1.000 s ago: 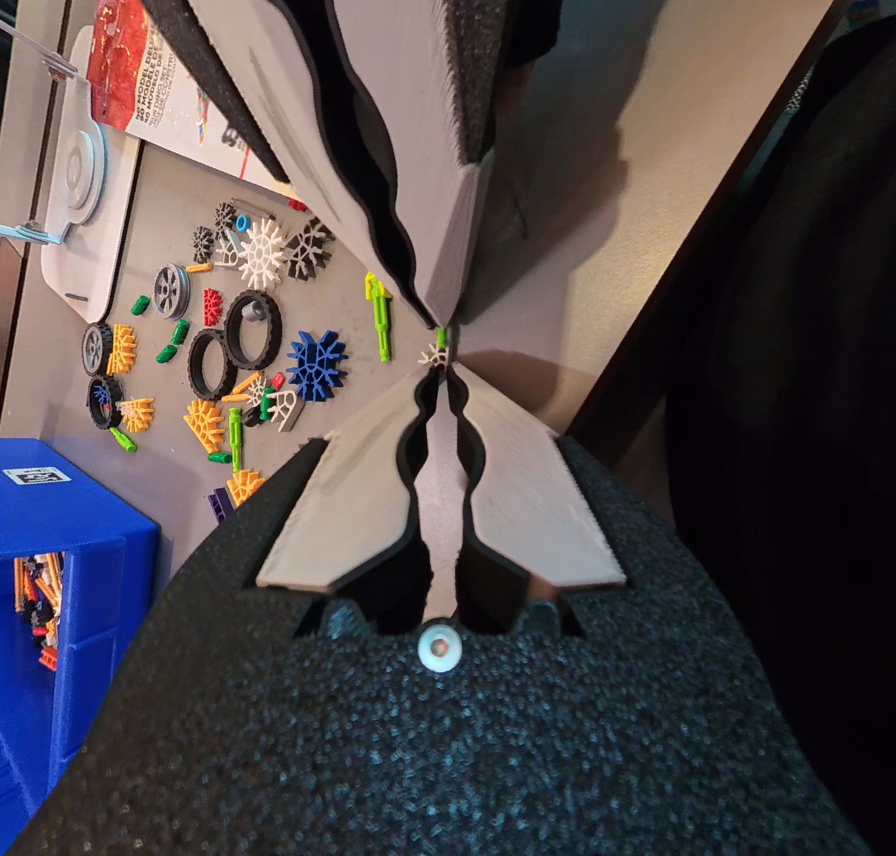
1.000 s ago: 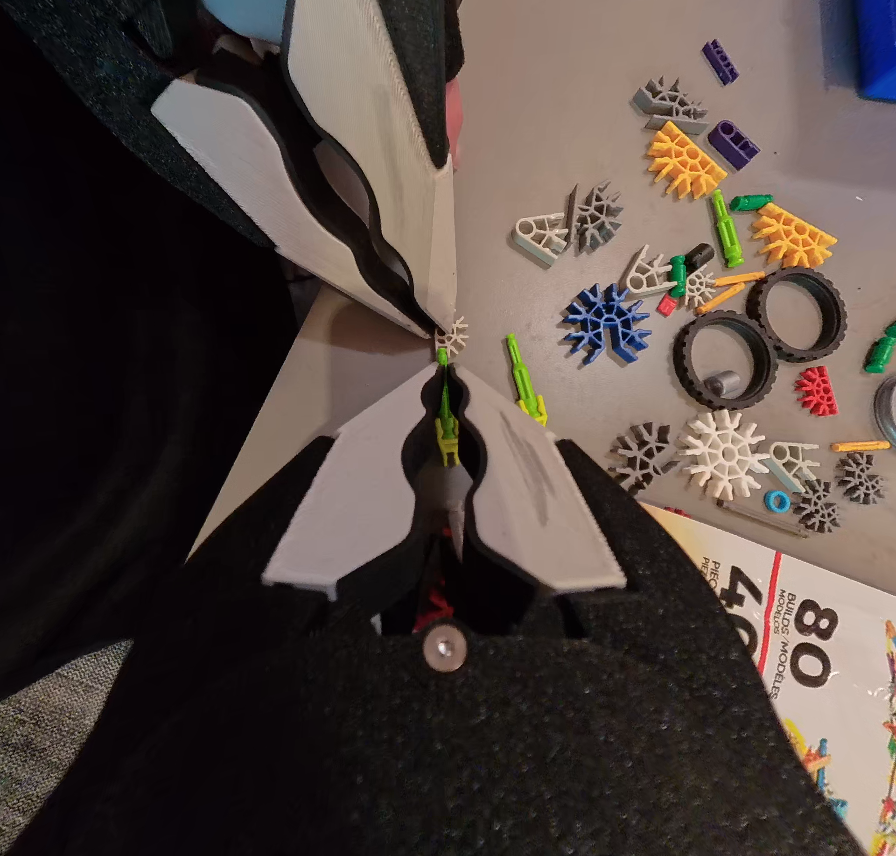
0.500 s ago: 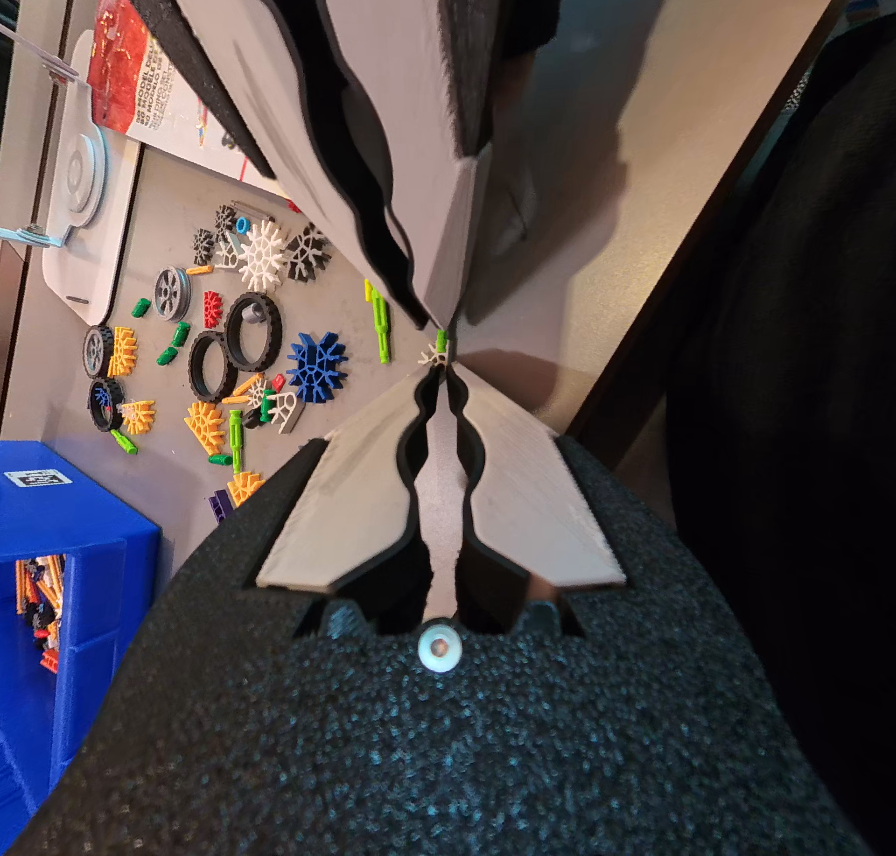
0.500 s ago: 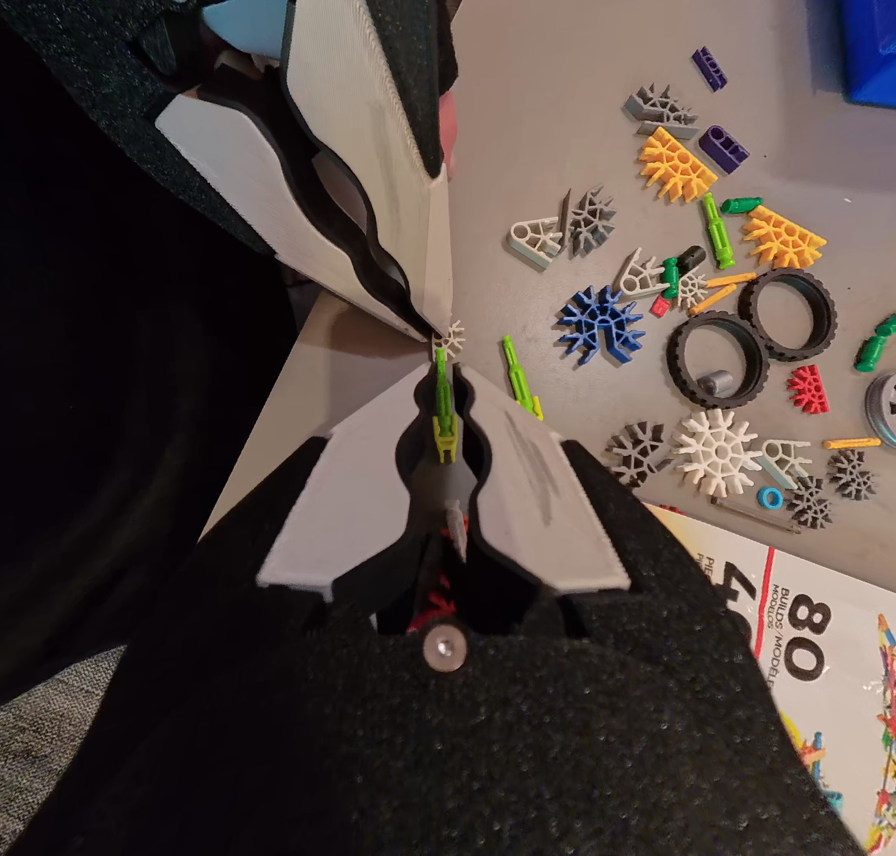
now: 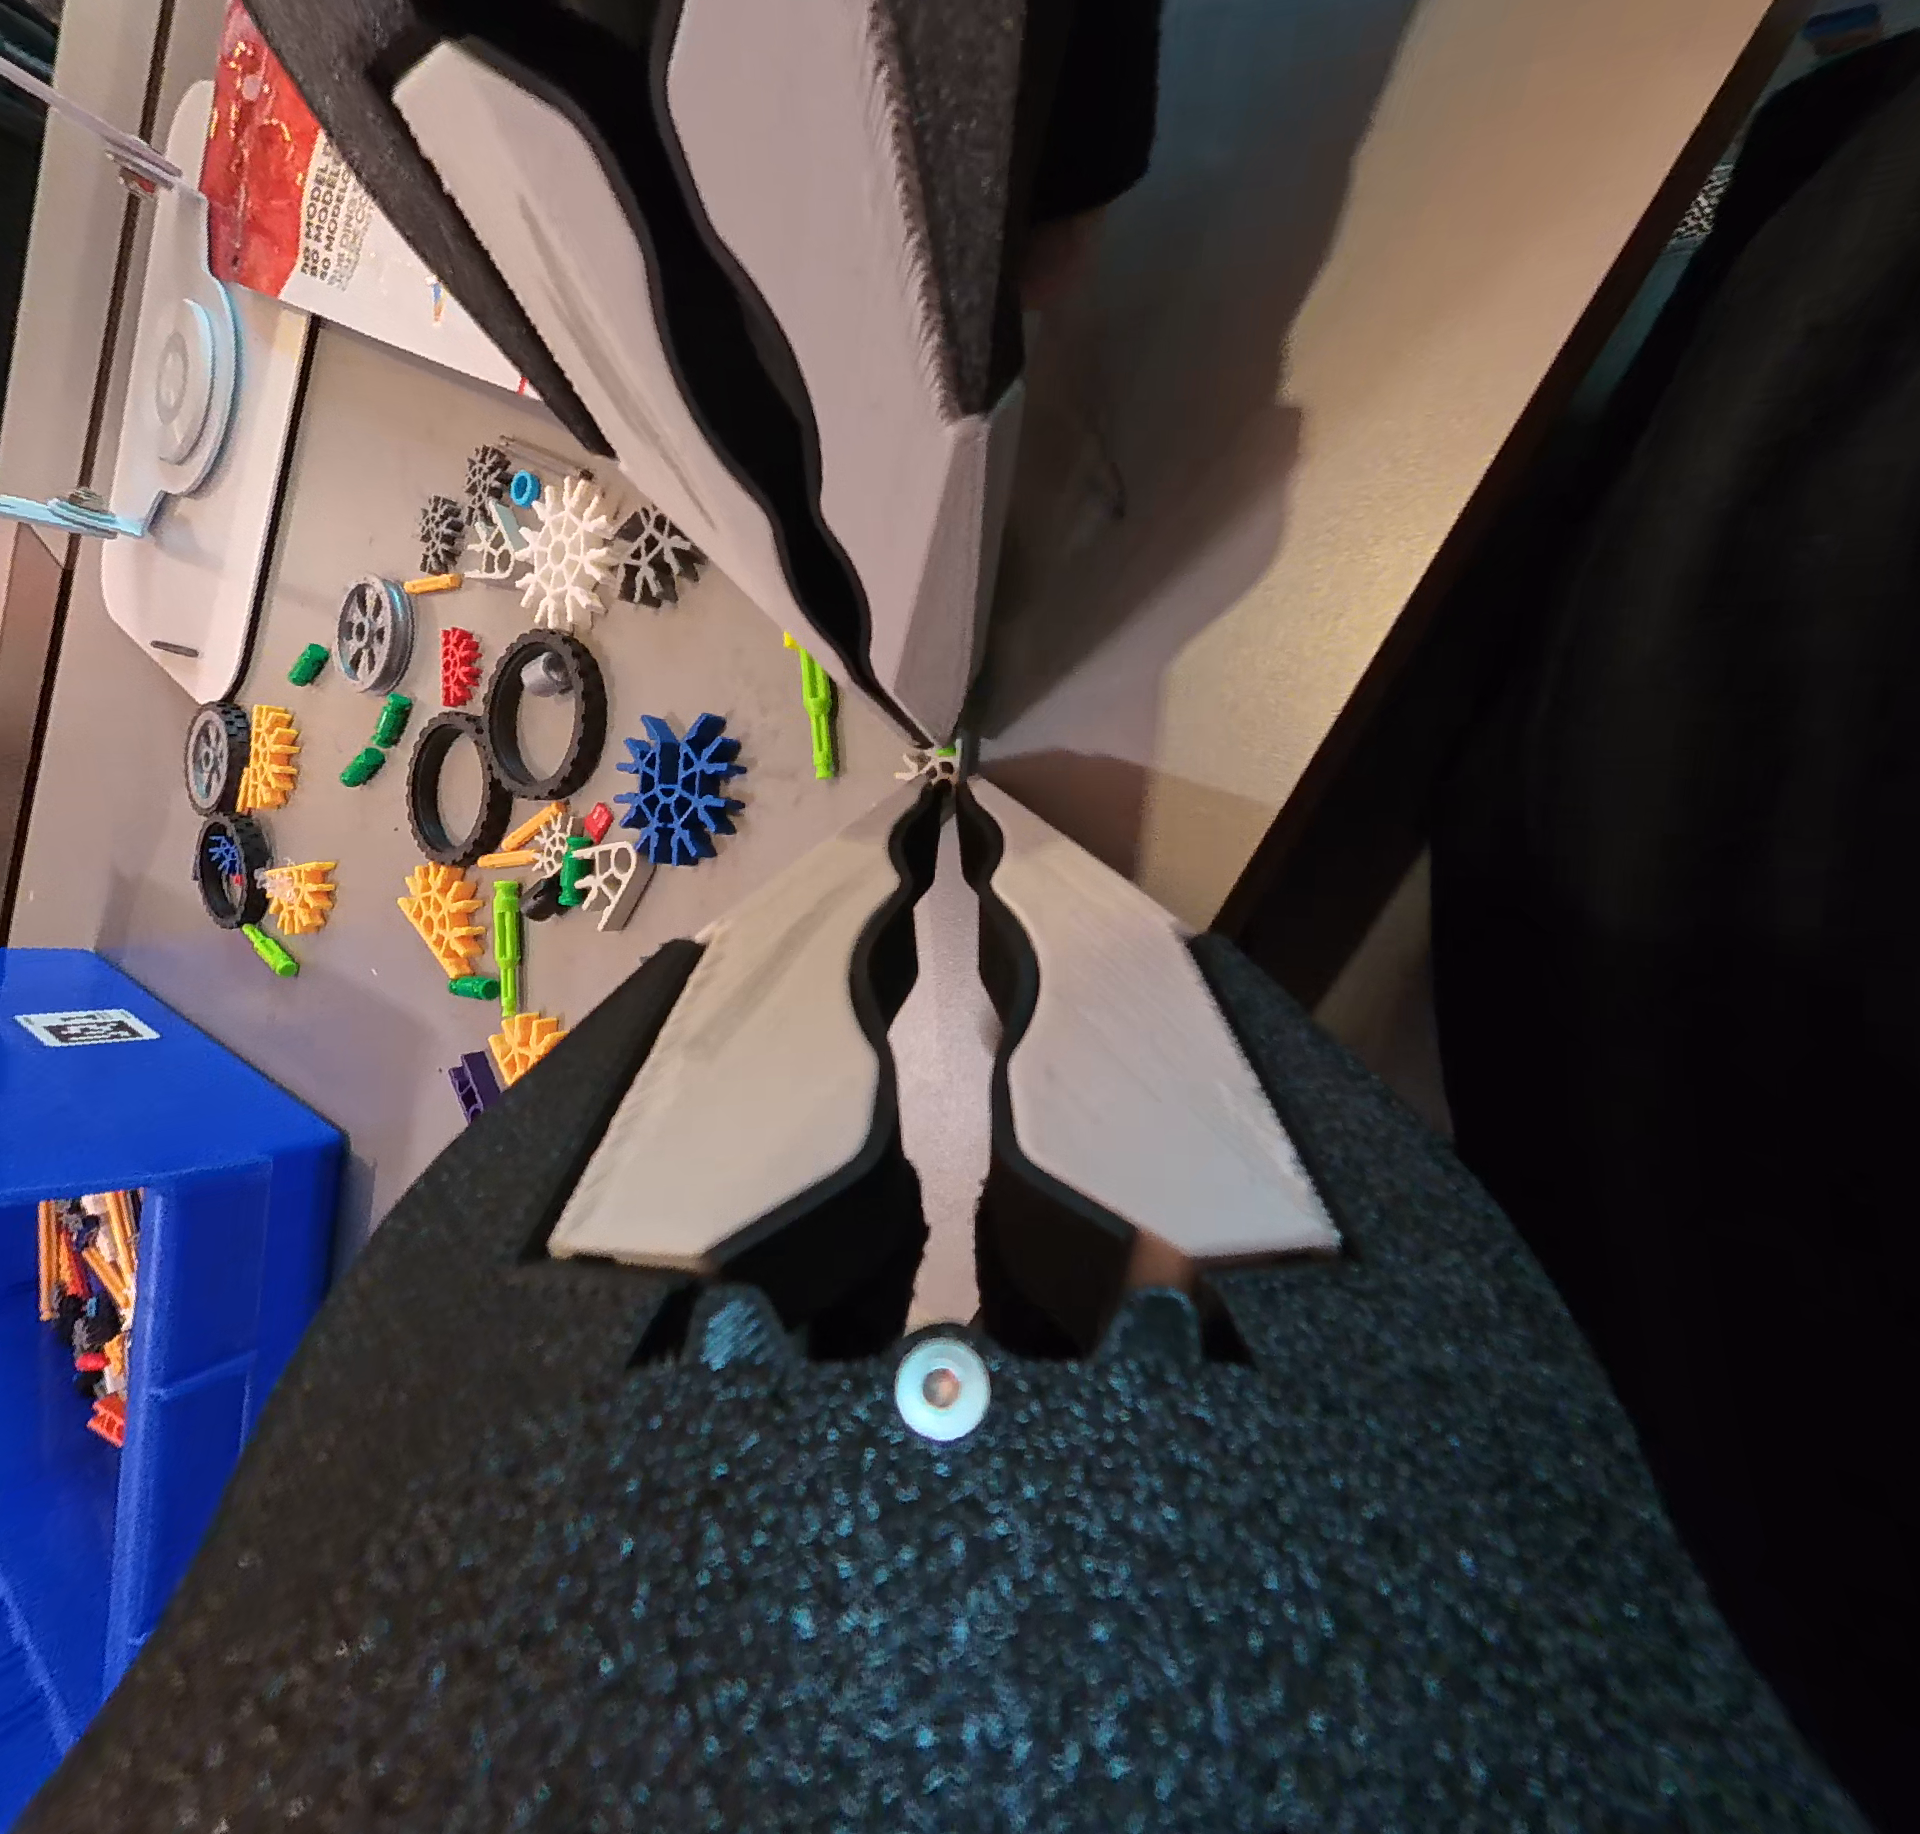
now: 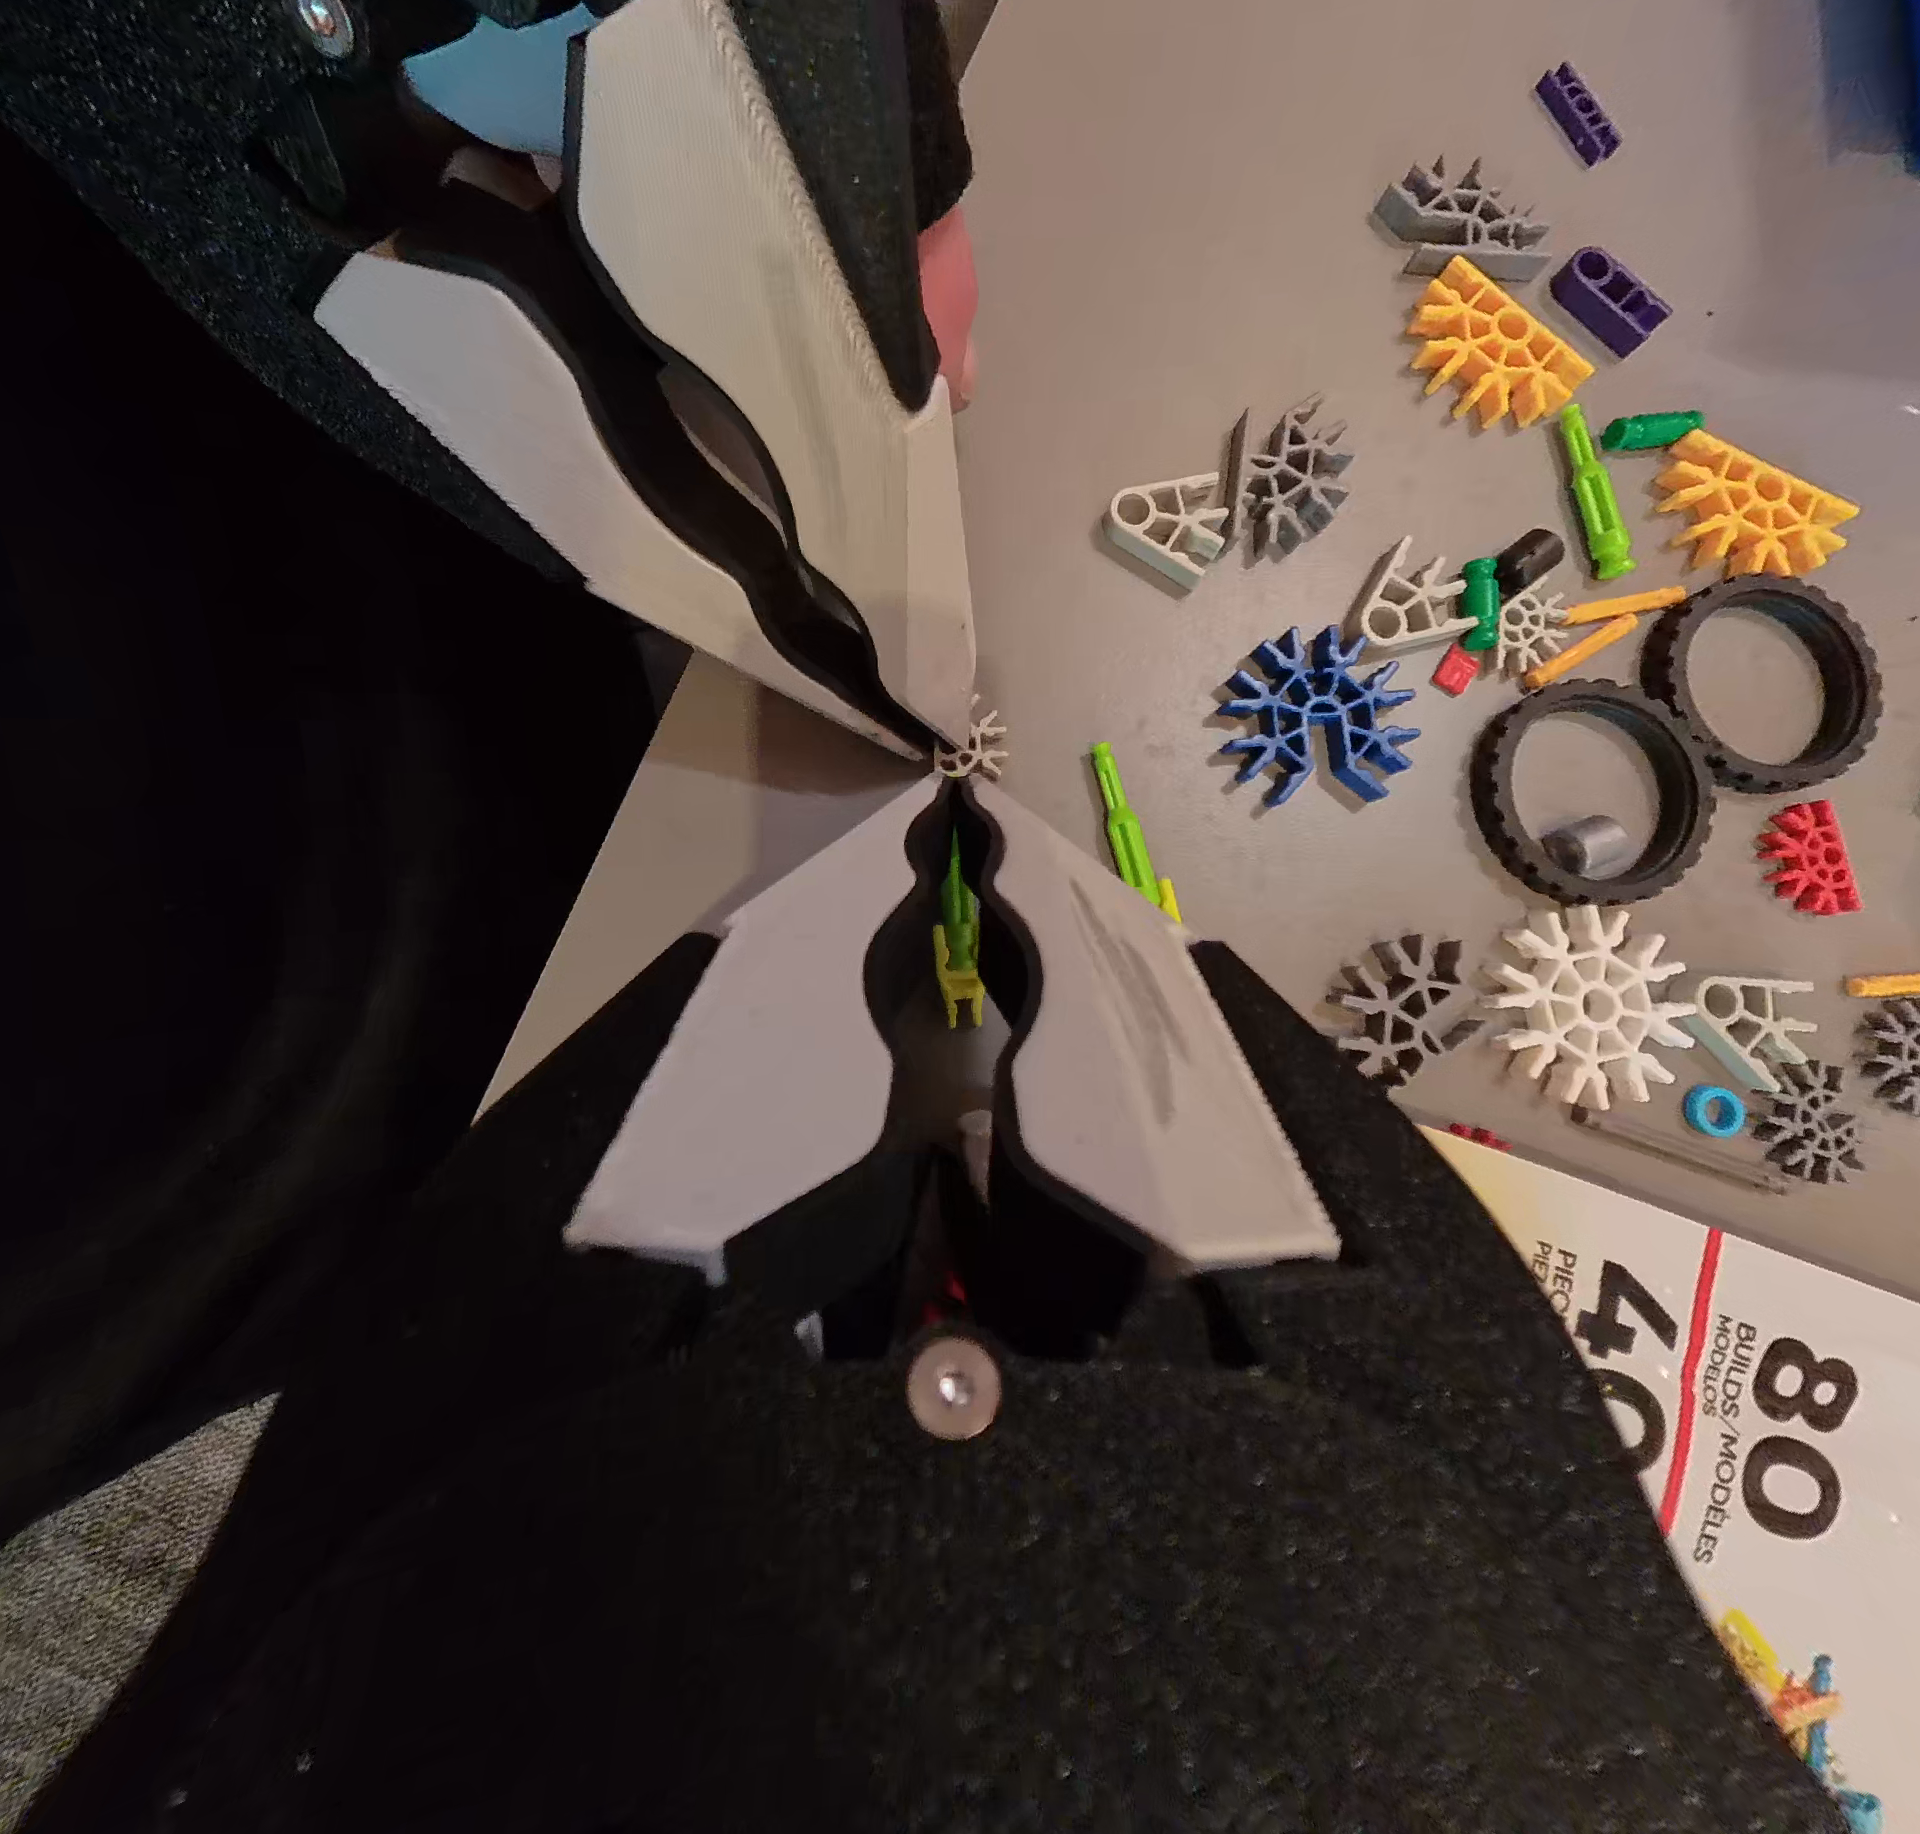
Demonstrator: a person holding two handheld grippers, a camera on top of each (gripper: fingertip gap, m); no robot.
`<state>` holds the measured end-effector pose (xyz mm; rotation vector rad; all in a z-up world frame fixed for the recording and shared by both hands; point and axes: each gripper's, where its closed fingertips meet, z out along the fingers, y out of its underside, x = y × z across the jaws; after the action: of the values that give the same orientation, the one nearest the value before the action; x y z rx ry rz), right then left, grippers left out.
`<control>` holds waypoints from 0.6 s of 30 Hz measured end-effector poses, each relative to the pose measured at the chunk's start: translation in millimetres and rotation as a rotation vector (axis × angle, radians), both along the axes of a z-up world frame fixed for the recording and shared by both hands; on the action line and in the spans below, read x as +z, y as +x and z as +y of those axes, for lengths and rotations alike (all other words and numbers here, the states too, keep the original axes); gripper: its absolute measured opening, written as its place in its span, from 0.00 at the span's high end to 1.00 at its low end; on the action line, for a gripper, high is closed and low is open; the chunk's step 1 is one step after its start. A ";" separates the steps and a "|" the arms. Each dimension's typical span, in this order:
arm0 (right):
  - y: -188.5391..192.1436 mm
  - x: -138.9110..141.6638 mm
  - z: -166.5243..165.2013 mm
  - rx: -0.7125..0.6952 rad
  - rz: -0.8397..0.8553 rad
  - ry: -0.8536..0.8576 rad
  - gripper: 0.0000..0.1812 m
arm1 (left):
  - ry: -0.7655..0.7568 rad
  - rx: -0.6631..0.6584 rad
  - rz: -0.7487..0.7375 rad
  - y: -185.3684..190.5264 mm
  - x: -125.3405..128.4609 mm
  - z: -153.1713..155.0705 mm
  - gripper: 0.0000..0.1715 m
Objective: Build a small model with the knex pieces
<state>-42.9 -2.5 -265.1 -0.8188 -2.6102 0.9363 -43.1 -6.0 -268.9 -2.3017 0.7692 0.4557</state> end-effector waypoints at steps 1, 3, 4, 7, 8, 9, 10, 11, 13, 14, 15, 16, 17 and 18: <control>0.3 -0.2 -0.3 -0.001 -0.013 -0.004 1.00 | -0.001 -0.001 -0.001 0.1 -0.1 0.0 0.99; 0.7 -0.6 -0.4 -0.016 -0.052 -0.024 1.00 | -0.001 -0.003 -0.002 0.1 -0.1 0.0 0.99; 1.1 -1.0 -0.2 -0.019 -0.069 -0.032 1.00 | -0.001 -0.003 -0.003 0.1 -0.1 0.0 0.99; 1.7 -1.7 0.1 -0.017 -0.103 -0.008 1.00 | 0.003 -0.007 -0.013 0.2 -0.1 0.0 1.00; 1.8 -2.0 0.5 -0.015 -0.116 0.010 1.00 | 0.003 -0.009 -0.017 0.2 -0.1 0.0 0.99; 2.0 -2.6 1.2 -0.008 -0.121 0.045 1.00 | 0.003 -0.011 -0.018 0.3 -0.1 -0.1 0.99; 1.9 -2.8 1.4 0.000 -0.126 0.084 1.00 | 0.003 -0.014 -0.016 0.3 -0.1 -0.1 0.99; 2.0 -2.9 1.6 0.007 -0.131 0.117 1.00 | 0.003 -0.017 -0.014 0.2 -0.1 -0.2 0.99; 1.9 -3.1 1.8 0.020 -0.150 0.172 1.00 | 0.006 -0.024 -0.017 0.3 -0.1 -0.2 0.99; 1.9 -3.2 2.0 0.028 -0.159 0.201 1.00 | 0.006 -0.025 -0.023 0.3 -0.1 -0.2 0.99; 2.0 -3.2 2.1 0.037 -0.162 0.236 1.00 | 0.008 -0.025 -0.024 0.4 -0.1 -0.2 0.99; 2.0 -3.2 2.2 0.041 -0.166 0.267 1.00 | 0.011 -0.027 -0.020 0.3 -0.1 -0.2 0.99; 2.0 -3.3 2.3 0.041 -0.169 0.289 1.00 | 0.014 -0.030 -0.019 0.3 -0.1 -0.2 0.99; 1.9 -3.4 2.3 0.042 -0.169 0.306 1.00 | 0.017 -0.031 -0.024 0.4 -0.1 -0.1 0.99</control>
<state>-41.0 -0.2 -268.5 -0.7946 -2.8269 0.4750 -42.7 -6.1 -269.0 -2.2721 0.7859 0.4187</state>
